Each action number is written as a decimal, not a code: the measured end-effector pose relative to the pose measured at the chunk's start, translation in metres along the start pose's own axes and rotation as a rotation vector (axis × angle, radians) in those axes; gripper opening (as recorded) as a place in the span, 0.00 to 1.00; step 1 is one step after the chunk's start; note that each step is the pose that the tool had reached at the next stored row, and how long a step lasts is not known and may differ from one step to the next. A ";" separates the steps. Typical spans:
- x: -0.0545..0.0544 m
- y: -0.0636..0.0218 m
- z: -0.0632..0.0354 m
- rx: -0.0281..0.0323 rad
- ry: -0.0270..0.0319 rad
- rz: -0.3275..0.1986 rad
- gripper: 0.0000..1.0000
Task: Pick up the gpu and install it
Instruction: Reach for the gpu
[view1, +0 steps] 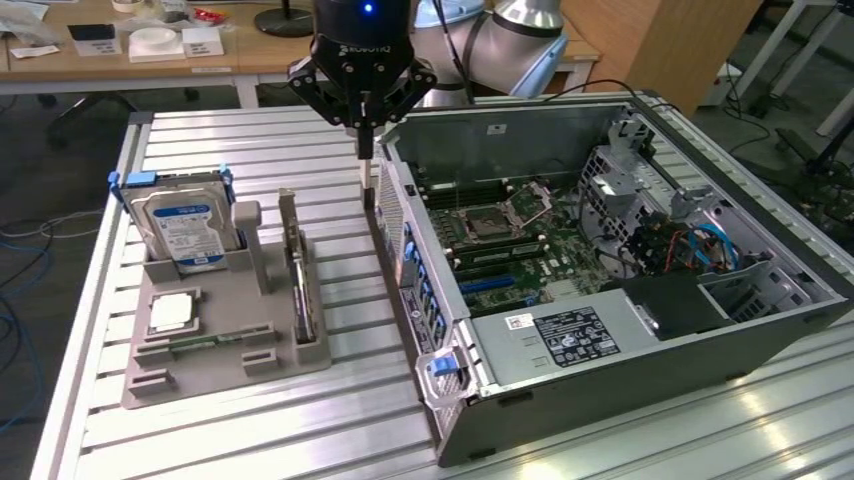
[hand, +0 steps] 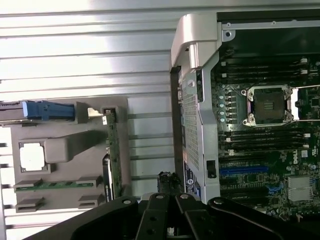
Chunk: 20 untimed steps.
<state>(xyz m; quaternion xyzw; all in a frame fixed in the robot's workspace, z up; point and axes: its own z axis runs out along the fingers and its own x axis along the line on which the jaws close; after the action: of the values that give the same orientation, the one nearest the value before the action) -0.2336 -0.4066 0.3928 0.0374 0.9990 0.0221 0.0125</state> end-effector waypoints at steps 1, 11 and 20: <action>0.001 -0.0001 0.0000 0.0000 0.0000 0.000 0.11; 0.006 -0.0015 -0.0001 -0.0001 0.0000 0.000 0.11; 0.012 -0.0030 -0.0003 0.0000 0.0000 0.000 0.11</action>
<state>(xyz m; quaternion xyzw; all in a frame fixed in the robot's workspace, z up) -0.2456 -0.4087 0.3927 0.0374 0.9990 0.0221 0.0125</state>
